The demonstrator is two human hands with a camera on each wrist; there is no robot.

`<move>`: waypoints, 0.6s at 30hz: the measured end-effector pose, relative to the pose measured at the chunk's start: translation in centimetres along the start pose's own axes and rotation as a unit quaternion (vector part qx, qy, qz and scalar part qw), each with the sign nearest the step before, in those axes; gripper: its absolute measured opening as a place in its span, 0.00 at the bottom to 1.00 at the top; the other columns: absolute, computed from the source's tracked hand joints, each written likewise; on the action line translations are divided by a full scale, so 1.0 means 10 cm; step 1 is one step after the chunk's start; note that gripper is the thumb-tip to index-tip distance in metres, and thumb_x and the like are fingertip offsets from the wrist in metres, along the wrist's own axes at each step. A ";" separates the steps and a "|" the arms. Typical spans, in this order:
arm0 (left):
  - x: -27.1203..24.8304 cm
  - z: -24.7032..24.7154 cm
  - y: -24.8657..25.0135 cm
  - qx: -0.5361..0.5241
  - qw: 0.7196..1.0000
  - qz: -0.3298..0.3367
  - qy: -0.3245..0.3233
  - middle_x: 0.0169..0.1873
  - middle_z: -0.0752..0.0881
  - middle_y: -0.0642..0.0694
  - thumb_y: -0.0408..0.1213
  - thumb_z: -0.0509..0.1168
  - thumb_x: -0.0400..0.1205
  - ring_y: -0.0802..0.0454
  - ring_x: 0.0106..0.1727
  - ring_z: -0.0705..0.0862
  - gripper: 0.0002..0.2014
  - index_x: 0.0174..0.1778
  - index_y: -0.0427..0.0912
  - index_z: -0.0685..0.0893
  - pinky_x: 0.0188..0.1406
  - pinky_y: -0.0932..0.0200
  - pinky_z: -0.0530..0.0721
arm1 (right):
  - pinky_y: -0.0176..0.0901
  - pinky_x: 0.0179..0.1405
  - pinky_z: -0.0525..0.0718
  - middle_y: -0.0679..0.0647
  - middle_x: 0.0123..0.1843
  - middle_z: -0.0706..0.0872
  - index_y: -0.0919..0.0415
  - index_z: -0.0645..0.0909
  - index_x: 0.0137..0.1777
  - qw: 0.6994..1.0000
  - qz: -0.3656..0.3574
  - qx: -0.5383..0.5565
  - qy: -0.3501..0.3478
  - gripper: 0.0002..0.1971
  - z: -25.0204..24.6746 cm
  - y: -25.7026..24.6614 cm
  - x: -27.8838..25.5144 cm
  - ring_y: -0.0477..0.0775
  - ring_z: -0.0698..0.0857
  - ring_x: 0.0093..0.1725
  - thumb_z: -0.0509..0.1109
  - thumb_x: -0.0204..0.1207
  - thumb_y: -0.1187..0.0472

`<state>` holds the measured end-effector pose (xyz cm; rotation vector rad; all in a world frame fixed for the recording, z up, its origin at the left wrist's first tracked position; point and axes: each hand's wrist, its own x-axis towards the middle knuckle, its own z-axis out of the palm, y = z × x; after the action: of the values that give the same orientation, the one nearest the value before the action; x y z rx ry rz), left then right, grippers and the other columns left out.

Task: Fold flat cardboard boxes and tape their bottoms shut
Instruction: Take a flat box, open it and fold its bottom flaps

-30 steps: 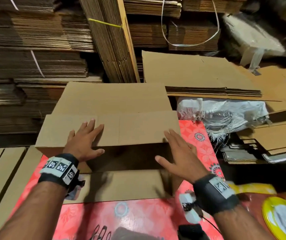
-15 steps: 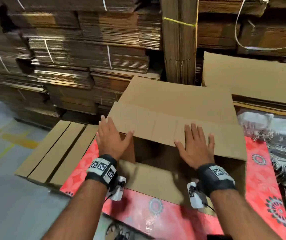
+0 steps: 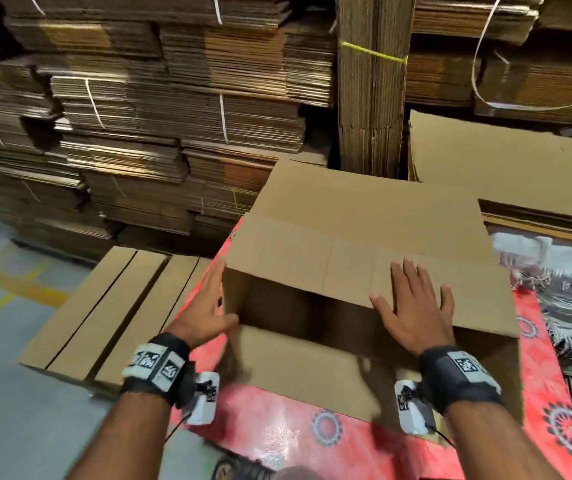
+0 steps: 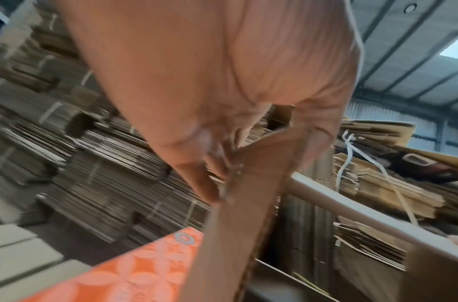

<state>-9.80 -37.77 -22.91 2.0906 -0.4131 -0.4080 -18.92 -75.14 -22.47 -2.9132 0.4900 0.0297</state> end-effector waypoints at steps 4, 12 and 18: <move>-0.23 -0.38 -0.20 -0.097 0.995 -0.017 0.017 0.70 0.78 0.78 0.28 0.69 0.70 0.73 0.75 0.75 0.40 0.78 0.62 0.71 0.68 0.68 0.79 | 0.66 0.86 0.36 0.44 0.92 0.38 0.46 0.43 0.91 1.000 -0.004 0.001 0.016 0.38 0.07 -0.22 0.03 0.49 0.40 0.91 0.45 0.86 0.31; -0.29 -0.83 -0.82 -0.209 0.941 -0.181 0.195 0.50 0.91 0.49 0.19 0.60 0.81 0.51 0.43 0.87 0.25 0.67 0.48 0.85 0.33 0.55 0.87 | 0.66 0.84 0.33 0.48 0.92 0.36 0.48 0.40 0.91 0.999 -0.045 0.025 0.012 0.38 0.53 -1.29 0.15 0.53 0.38 0.91 0.47 0.87 0.35; -0.29 -0.95 -1.58 0.144 0.940 -0.304 0.064 0.66 0.80 0.30 0.38 0.71 0.81 0.34 0.64 0.81 0.10 0.53 0.43 0.77 0.64 0.41 0.80 | 0.72 0.86 0.45 0.50 0.92 0.34 0.49 0.38 0.91 0.981 -0.060 -0.021 -0.181 0.40 1.64 -1.86 0.05 0.55 0.39 0.91 0.53 0.86 0.38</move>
<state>-6.12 -21.49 -31.16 2.4960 0.2866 -0.5883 -12.22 -55.01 -35.25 -2.8760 0.2538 0.5464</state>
